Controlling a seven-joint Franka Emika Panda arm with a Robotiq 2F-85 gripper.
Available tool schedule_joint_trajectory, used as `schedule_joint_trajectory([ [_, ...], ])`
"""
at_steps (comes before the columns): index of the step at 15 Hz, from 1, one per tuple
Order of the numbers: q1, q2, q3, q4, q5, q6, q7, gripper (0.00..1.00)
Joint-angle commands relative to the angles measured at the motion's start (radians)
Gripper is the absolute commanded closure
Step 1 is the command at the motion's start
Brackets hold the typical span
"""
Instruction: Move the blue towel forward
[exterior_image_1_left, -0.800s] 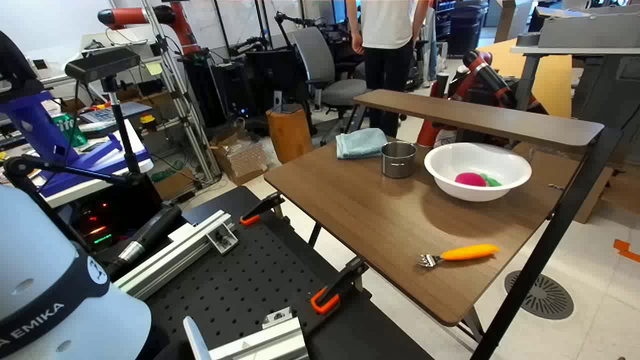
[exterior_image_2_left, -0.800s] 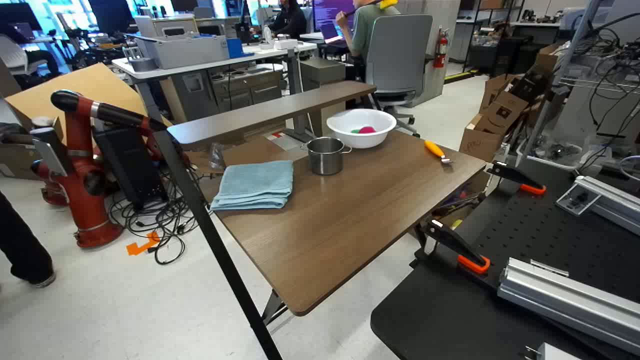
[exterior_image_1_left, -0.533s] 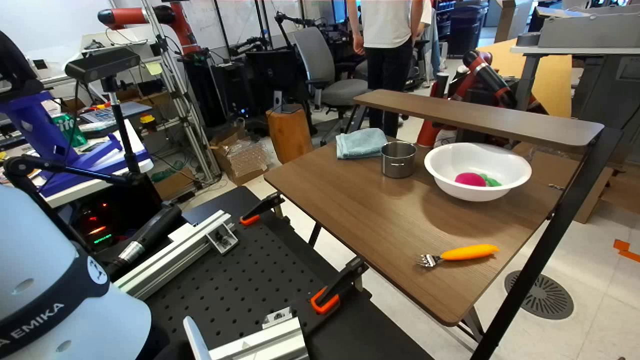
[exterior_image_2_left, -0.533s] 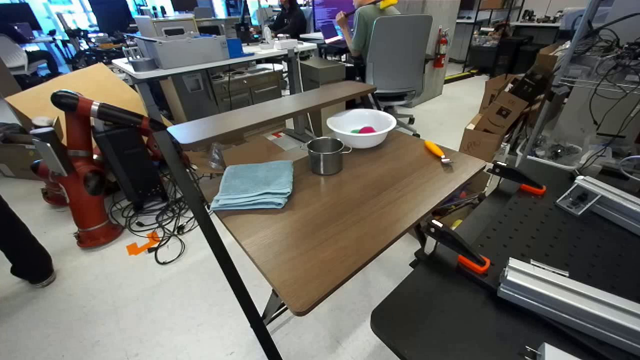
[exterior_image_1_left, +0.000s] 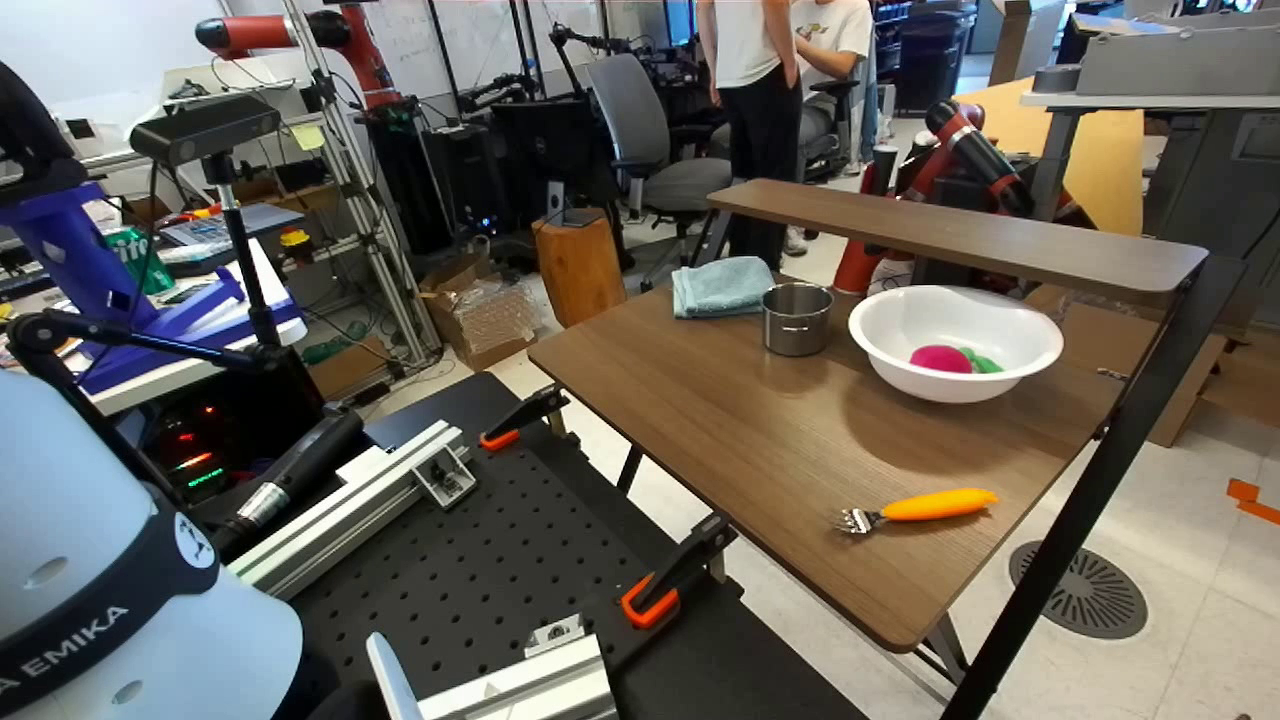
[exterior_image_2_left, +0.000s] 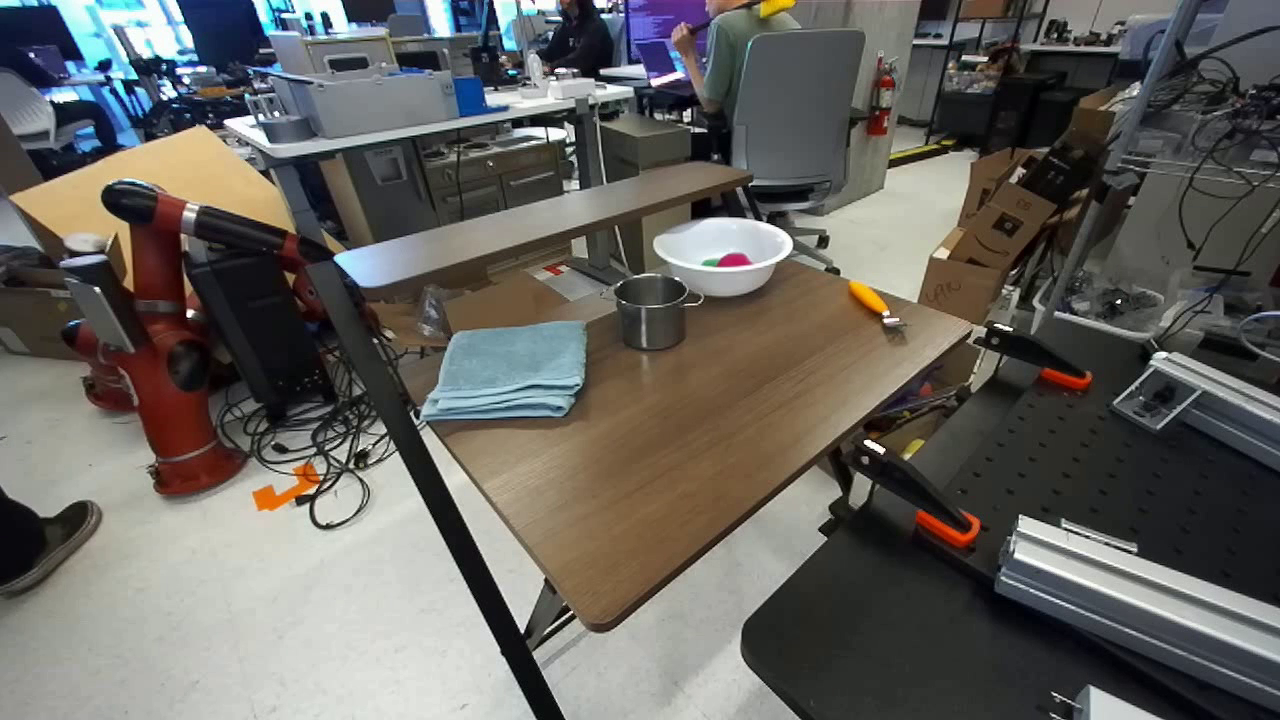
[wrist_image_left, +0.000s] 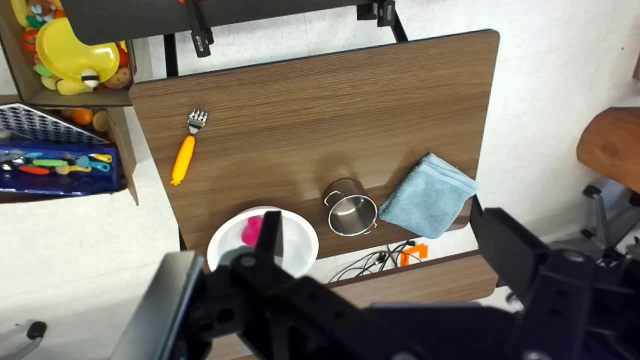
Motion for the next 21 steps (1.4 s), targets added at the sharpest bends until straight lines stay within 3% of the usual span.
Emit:
schedule_joint_trajectory([
  [1, -0.017, 0.003, 0.012, 0.002, 0.012, -0.003, -0.011, 0.0],
  [6, 0.013, 0.106, 0.061, 0.05, 0.04, 0.082, 0.023, 0.0],
  [11, 0.078, 0.354, 0.14, 0.167, 0.094, 0.218, 0.06, 0.0],
  [15, 0.117, 0.563, 0.163, 0.288, 0.152, 0.287, 0.05, 0.0],
  [21, 0.139, 0.814, 0.22, 0.447, 0.224, 0.316, 0.072, 0.0],
])
